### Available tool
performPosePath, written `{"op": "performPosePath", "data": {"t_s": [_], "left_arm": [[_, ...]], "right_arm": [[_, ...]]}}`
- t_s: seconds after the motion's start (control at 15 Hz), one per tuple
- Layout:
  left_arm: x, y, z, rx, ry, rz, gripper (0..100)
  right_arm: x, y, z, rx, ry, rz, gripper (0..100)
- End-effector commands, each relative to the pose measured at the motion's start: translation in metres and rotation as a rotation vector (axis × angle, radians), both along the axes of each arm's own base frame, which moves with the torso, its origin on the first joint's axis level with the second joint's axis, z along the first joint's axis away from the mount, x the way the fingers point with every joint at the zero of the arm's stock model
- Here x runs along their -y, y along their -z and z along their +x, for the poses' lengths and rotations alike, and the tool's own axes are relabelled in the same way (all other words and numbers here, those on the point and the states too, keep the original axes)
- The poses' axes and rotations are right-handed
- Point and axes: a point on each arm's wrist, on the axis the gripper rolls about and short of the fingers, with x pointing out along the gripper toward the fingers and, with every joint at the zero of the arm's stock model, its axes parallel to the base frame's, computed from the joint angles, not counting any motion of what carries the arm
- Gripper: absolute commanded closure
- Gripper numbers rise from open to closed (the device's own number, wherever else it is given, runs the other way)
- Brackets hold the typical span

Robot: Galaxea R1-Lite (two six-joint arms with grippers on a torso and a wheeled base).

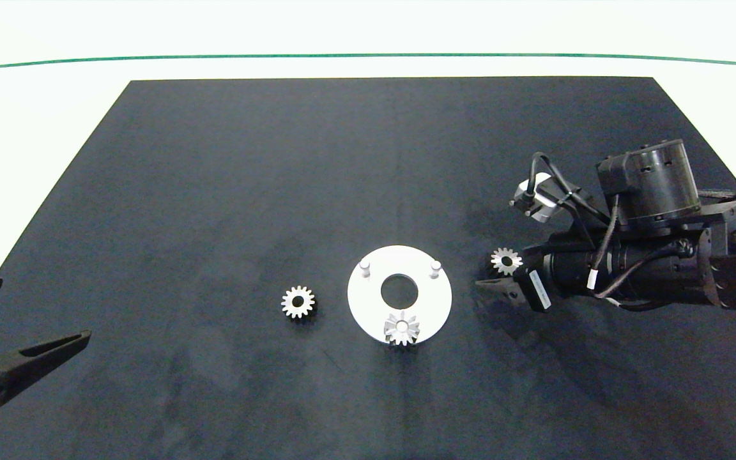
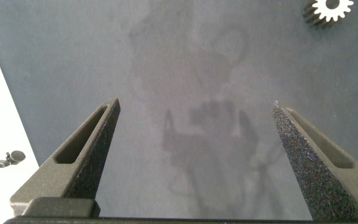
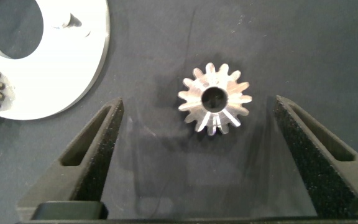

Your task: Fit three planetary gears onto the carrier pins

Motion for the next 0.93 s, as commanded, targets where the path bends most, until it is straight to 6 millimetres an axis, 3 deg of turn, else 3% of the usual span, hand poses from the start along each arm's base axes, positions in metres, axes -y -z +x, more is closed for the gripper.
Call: {"op": "performPosePath", "data": {"t_s": [0.07, 0.93], "left_arm": [[0.000, 0.000, 0.000, -0.001, 0.001, 0.002, 0], [0.000, 0.000, -0.001, 0.002, -0.004, 0.001, 0]], "right_arm": [[0.000, 0.001, 0.000, -0.002, -0.002, -0.004, 10], [-0.004, 0.011, 0.014, 0.013, 0.019, 0.008, 35]]}}
